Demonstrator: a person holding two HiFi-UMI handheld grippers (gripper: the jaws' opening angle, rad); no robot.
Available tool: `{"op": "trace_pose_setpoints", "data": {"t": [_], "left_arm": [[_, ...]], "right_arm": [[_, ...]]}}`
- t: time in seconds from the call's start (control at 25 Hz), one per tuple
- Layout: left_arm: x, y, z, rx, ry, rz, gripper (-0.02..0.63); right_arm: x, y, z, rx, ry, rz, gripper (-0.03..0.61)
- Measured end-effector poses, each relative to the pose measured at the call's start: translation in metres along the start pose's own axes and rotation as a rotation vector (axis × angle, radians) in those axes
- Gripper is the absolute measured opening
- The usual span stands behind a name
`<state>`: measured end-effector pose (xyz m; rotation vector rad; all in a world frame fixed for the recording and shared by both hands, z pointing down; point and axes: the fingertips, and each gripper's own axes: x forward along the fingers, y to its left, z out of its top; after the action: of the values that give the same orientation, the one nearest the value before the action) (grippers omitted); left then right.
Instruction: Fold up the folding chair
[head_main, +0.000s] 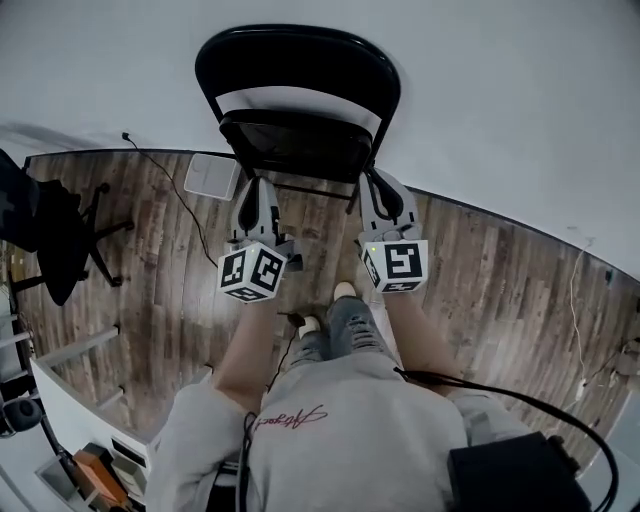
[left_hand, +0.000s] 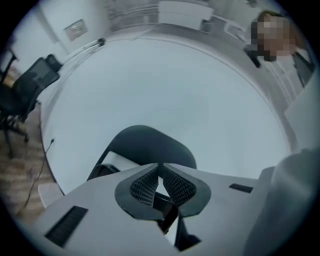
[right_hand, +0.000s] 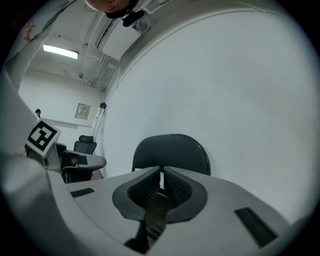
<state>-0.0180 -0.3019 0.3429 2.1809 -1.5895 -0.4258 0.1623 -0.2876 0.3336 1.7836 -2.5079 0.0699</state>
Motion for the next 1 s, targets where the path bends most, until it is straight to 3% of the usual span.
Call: {"op": "trace_pose_setpoints", "data": {"t": [0.12, 0.36, 0.76, 1.0], "left_arm": [[-0.029, -0.051, 0.014, 0.156, -0.014, -0.137, 0.038], [-0.087, -0.089, 0.034, 0.358, -0.037, -0.259, 0.034], [-0.153, -0.087, 0.041, 0.415, -0.022, -0.293, 0.034], [-0.170, -0.088, 0.041, 0.388, -0.020, -0.317, 0.034]], "right_arm": [[-0.027, 0.031, 0.024, 0.005, -0.036, 0.015, 0.035], [-0.081, 0.081, 0.049, 0.030, -0.083, 0.015, 0.035], [-0.131, 0.125, 0.064, 0.000, -0.113, 0.009, 0.035], [-0.144, 0.140, 0.066, -0.022, -0.118, 0.013, 0.035]]}}
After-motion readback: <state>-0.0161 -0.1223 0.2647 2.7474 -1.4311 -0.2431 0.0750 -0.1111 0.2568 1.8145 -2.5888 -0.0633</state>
